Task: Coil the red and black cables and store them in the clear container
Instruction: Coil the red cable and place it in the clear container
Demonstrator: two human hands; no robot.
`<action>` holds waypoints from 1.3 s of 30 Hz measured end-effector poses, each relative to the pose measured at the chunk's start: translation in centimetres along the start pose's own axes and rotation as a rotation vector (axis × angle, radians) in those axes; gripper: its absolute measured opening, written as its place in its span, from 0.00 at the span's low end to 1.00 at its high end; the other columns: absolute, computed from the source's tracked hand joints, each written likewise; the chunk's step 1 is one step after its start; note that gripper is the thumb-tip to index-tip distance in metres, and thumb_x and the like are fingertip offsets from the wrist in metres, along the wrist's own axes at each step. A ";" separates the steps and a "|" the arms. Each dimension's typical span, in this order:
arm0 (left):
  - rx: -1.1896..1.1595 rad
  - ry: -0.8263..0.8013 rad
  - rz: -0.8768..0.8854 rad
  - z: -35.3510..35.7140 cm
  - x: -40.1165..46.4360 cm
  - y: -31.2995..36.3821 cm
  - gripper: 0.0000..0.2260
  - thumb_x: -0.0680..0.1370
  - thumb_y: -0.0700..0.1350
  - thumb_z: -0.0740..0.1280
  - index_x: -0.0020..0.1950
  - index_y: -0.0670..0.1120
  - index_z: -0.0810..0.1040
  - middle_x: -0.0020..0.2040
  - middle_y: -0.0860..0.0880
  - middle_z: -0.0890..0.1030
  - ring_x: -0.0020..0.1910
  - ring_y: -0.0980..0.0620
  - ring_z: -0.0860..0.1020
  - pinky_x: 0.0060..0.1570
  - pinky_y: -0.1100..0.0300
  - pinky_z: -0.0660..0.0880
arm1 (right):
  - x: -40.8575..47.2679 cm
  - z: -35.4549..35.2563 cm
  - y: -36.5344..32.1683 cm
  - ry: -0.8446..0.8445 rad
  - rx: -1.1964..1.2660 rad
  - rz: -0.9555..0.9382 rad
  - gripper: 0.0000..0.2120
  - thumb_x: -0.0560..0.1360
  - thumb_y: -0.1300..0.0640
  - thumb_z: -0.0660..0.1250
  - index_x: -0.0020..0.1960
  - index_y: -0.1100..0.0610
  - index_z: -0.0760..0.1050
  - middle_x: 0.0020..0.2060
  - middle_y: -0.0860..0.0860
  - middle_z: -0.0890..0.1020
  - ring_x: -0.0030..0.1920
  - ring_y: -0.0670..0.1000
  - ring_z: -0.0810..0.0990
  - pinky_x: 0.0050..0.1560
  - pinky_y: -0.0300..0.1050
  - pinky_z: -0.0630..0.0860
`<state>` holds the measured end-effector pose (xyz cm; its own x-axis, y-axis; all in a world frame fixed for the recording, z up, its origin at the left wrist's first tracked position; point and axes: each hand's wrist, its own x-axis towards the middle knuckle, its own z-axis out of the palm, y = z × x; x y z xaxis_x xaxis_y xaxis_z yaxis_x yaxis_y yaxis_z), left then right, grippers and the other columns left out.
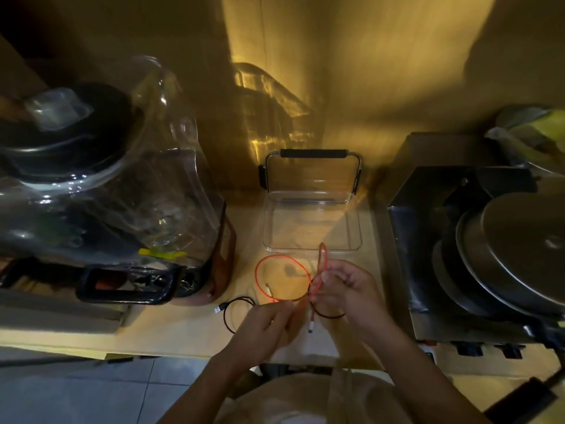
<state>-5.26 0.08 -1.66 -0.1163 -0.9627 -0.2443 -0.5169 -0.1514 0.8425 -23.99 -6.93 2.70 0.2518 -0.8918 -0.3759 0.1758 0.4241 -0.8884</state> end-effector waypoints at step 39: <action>-1.355 -0.103 -0.057 -4.2 0.2 2.9 0.14 0.71 0.45 0.77 0.50 0.37 0.81 0.31 0.47 0.72 0.33 0.49 0.76 0.60 0.49 0.76 | 1.5 -1.1 -2.0 0.301 0.544 0.342 0.06 0.77 0.56 0.67 0.44 0.58 0.77 0.37 0.53 0.82 0.43 0.52 0.80 0.51 0.46 0.76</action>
<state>-3.27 -1.48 2.75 -0.2157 -0.9360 -0.2783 0.7023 -0.3467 0.6218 -25.00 -9.29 3.58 0.1179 -0.6662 -0.7364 0.6040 0.6367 -0.4793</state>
